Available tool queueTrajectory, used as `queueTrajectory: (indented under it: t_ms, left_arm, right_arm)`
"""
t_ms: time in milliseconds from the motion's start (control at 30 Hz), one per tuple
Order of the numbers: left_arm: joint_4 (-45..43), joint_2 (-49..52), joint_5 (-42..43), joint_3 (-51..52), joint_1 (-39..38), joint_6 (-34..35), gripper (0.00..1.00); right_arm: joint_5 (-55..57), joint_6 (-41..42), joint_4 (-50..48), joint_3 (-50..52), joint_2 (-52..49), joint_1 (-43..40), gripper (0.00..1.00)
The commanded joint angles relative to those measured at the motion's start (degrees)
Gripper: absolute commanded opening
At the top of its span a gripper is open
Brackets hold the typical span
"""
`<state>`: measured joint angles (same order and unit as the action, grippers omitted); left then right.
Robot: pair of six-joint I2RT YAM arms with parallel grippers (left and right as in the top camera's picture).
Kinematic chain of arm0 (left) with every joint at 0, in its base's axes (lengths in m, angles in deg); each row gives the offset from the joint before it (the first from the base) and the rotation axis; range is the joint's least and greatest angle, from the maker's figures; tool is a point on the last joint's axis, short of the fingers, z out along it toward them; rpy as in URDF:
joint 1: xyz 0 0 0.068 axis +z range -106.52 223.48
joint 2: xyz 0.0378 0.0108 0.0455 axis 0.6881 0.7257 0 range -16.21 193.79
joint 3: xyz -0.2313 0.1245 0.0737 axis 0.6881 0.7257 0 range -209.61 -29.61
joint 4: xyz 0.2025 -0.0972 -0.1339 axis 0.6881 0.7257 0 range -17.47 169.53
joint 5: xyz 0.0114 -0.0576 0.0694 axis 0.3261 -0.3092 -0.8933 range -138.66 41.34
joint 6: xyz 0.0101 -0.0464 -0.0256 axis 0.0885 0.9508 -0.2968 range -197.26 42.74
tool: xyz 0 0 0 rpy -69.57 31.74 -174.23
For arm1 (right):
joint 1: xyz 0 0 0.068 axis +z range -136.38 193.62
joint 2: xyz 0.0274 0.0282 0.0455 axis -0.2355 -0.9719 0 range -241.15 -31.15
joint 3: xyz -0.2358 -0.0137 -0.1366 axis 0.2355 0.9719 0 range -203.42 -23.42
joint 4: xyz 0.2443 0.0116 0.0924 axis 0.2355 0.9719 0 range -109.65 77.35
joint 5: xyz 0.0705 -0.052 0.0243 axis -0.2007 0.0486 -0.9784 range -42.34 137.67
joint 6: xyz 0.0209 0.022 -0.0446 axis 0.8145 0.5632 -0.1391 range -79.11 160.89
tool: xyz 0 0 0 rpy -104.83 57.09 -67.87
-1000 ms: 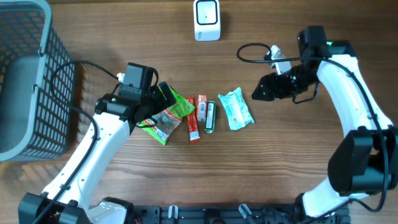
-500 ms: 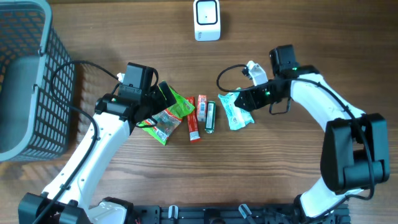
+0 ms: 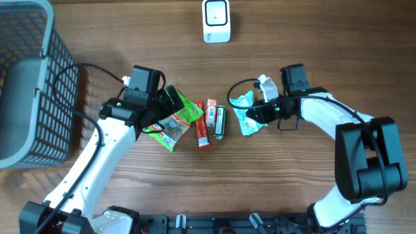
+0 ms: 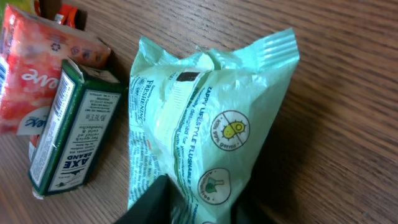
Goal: Scan the item barcode
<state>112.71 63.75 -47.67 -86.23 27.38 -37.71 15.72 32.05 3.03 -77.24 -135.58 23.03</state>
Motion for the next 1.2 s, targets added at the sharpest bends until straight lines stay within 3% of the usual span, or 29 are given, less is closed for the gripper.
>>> queueTrajectory:
  t_ms: [0, 100, 333, 633, 700, 800, 867, 933, 1000, 1167]
  left_arm:
    - [0.0, 0.2, 0.0, -0.3, 0.2, -0.3, 1.0]
    - [0.0, 0.2, 0.0, -0.3, 0.2, -0.3, 1.0]
    - [0.0, 0.2, 0.0, -0.3, 0.2, -0.3, 1.0]
    - [-2.8, 0.2, 0.8, -0.3, 0.2, -0.1, 1.0]
    - [-3.9, -0.2, 7.6, -0.3, 0.5, -0.4, 1.0]
    - [-10.1, -0.6, 30.1, -0.3, 1.5, -12.6, 1.0]
    - [-13.0, -0.6, 44.2, -0.3, 2.9, -12.8, 1.0]
    - [-15.6, -0.6, 51.8, -0.3, 3.5, -13.9, 0.98]
    - [-19.0, -0.6, 57.0, -0.3, 3.1, -14.4, 0.91]
    - [-22.2, -0.6, 59.2, -0.3, -0.1, -15.0, 0.73]
  right_arm:
    - [1.6, 2.3, 4.3, -1.6, 1.5, 0.0, 0.13]
    - [-3.5, 3.0, 8.4, -5.5, 6.8, 0.0, 0.04]
    - [-5.6, 13.2, 11.2, -5.8, 20.2, 0.0, 0.04]
    - [-14.1, 16.9, 12.1, -5.7, 21.0, 0.0, 0.04]
    - [-14.1, 16.7, 13.3, -5.7, 21.0, 0.0, 0.04]
    - [-15.7, 16.3, 15.1, -5.7, 21.0, -0.5, 0.04]
    - [-19.5, 16.4, 14.8, -5.7, 21.0, -1.0, 0.04]
    - [-24.3, 16.4, 14.1, -5.7, 21.0, -1.0, 0.04]
    - [-29.9, 16.5, 13.1, -5.7, 21.0, -1.0, 0.04]
    - [-35.9, 19.8, 9.9, -5.7, 21.0, -0.1, 0.04]
